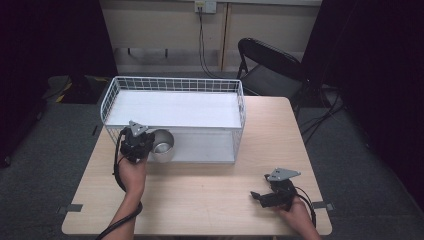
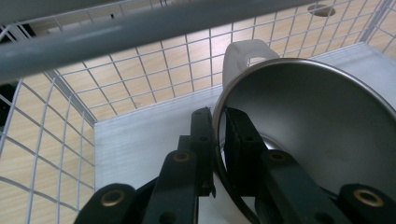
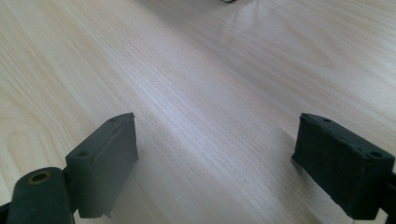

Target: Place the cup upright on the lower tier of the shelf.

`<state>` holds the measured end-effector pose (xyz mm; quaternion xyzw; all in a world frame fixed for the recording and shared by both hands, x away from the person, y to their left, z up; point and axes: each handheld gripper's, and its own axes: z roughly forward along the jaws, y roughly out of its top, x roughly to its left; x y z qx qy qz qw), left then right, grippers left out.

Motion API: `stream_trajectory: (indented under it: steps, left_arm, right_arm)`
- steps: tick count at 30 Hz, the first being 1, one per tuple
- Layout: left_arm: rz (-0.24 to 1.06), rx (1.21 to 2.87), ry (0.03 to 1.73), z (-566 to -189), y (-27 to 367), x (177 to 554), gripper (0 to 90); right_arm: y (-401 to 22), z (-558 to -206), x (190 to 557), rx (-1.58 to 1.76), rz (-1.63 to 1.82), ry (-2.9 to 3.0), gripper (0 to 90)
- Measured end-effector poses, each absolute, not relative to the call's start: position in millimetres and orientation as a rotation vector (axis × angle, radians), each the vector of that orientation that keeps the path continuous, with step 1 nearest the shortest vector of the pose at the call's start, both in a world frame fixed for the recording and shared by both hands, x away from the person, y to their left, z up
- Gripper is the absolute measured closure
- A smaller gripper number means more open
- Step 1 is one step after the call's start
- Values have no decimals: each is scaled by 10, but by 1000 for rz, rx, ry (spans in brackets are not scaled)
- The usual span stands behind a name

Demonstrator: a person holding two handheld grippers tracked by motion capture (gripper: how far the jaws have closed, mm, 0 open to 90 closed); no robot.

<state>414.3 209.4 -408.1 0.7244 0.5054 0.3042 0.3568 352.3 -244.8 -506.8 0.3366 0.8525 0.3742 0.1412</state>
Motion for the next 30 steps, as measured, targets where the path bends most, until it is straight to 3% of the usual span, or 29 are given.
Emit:
stream_trajectory:
  steps: [10,15,19,21,30]
  left_arm:
    - [826,1832,1298,-4092,2119,4132,796]
    - [828,1838,1294,-4032,2152,4132,650]
    - [791,1857,1294,-4026,2159,4128,585]
    - [778,1855,1299,-4016,2161,4109,503]
    - [772,1852,1289,-3927,2235,4019,445]
  right_arm:
    - [-2450,-5068,3521,969,1080,2462,124]
    - [-2450,-5067,3520,969,1079,2463,124]
    - [-2451,-5068,3519,969,1079,2463,124]
    - [-2450,-5068,3518,969,1079,2462,124]
    - [-2450,-5068,3517,969,1079,2462,124]
